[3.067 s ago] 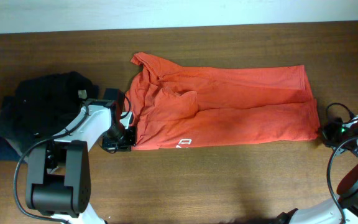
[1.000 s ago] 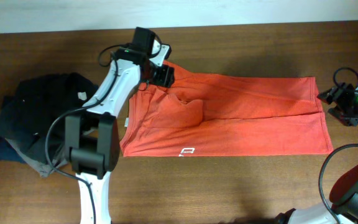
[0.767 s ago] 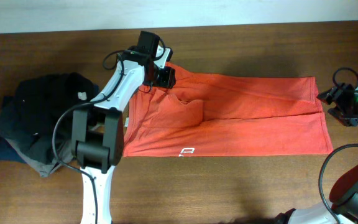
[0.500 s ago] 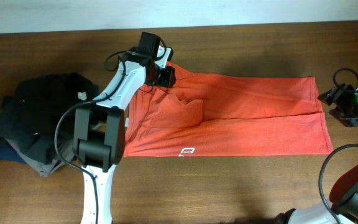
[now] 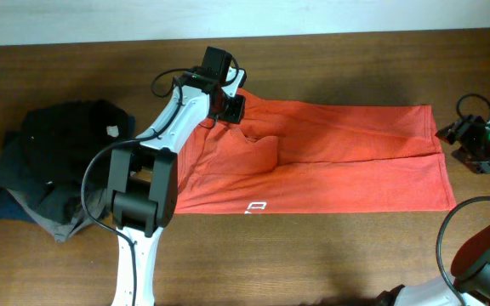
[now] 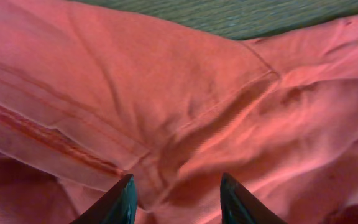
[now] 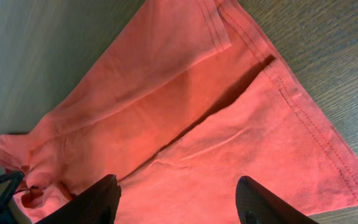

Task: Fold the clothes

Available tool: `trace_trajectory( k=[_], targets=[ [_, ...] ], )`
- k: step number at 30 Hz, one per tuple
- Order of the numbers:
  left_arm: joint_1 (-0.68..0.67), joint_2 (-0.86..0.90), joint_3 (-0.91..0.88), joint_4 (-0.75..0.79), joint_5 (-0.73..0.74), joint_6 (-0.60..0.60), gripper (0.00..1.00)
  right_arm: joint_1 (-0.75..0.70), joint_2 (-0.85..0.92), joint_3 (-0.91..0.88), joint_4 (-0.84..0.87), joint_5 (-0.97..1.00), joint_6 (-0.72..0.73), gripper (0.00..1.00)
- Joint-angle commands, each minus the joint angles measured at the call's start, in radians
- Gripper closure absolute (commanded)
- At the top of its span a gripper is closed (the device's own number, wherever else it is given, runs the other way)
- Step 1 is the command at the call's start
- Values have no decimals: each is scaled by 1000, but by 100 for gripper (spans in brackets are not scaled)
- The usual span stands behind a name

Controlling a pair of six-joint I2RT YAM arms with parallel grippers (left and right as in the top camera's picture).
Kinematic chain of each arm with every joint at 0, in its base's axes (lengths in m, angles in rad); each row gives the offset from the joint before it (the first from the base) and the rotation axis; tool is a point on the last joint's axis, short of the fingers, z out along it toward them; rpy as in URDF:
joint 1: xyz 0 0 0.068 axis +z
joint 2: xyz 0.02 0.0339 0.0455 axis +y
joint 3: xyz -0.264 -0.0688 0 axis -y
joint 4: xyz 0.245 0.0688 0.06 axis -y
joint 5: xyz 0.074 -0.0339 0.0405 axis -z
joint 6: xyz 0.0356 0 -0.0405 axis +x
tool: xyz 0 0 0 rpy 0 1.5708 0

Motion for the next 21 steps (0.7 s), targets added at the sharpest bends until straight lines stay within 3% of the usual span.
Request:
trace_trajectory(
  k=[1,9,12,15,21],
  targets=[
    [4,2,13,6,-47,104,56,5,-16,13,-3,11,-5,35],
    [2,16,13,13,-64,257,57,5,-16,13,-3,10,-5,36],
    [-1,16,13,31,-68,265,64,5,-16,13,-3,10,-5,36],
    [0,16,13,39,-68,265,78,5,-16,13,-4,10,-5,36],
    [0,17,13,39,-68,265,78,5,-16,13,-4,10,-5,36]
  ],
)
